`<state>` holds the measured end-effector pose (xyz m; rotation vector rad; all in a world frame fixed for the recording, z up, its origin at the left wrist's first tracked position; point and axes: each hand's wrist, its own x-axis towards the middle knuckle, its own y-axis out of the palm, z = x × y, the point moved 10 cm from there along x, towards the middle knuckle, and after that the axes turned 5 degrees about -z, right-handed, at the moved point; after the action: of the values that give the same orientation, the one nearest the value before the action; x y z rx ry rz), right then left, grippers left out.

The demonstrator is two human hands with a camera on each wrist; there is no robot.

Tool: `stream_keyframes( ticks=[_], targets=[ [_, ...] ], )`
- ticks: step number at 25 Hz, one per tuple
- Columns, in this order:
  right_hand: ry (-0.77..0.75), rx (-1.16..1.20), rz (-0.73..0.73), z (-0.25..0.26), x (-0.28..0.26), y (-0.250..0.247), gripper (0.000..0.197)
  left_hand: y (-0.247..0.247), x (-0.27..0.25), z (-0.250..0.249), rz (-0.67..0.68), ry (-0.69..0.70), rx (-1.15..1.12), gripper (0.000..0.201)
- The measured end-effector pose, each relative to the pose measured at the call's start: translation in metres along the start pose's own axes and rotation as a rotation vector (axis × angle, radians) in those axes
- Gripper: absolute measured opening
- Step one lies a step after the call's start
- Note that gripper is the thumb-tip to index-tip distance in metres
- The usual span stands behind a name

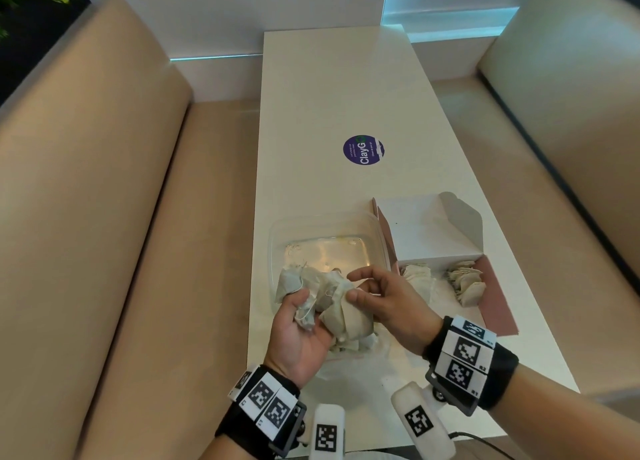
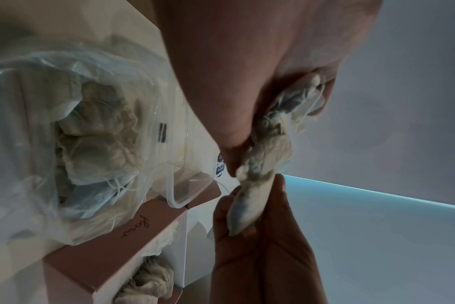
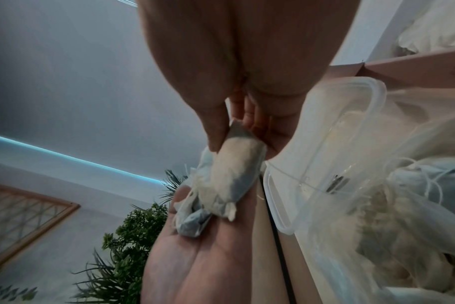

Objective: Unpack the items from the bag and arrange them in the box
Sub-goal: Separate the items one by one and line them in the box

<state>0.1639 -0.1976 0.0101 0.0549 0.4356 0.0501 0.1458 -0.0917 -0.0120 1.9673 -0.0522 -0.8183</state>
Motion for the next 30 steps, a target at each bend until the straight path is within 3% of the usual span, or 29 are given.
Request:
stream_keyframes(
  ticks=[2, 6, 9, 15, 17, 20, 24, 27, 30],
  targets=[
    [-0.035, 0.005, 0.053, 0.009, -0.003, 0.004, 0.017, -0.007, 0.002, -0.001, -0.052, -0.008, 0.027, 0.05],
    [-0.12, -0.172, 0.193, 0.033, -0.017, 0.007, 0.004, -0.02, 0.002, -0.011, -0.132, 0.014, 0.158, 0.059],
    [-0.105, -0.29, 0.277, 0.033, -0.022, 0.008, 0.01, -0.025, 0.002, -0.012, -0.141, 0.003, 0.232, 0.048],
    [-0.134, -0.528, 0.42, 0.023, -0.029, 0.036, 0.014, -0.025, -0.004, 0.015, -0.174, -0.11, 0.392, 0.06],
    [-0.172, -0.59, 0.358, 0.027, -0.025, 0.037, 0.015, -0.026, -0.005, 0.021, -0.166, -0.116, 0.413, 0.06],
    [-0.289, -0.744, 0.137, 0.037, -0.017, 0.027, 0.015, -0.02, -0.012, 0.024, -0.116, -0.13, 0.335, 0.053],
    [-0.38, -0.731, 0.034, 0.038, -0.022, 0.024, 0.028, -0.011, -0.019, 0.017, -0.028, -0.065, 0.327, 0.069],
    [-0.435, -0.623, -0.023, 0.042, -0.027, 0.013, 0.041, -0.009, -0.02, 0.014, -0.007, -0.038, 0.364, 0.046],
    [-0.354, -0.647, -0.034, 0.028, -0.03, 0.001, 0.054, -0.007, -0.022, 0.016, -0.018, -0.046, 0.346, 0.041]
  ],
)
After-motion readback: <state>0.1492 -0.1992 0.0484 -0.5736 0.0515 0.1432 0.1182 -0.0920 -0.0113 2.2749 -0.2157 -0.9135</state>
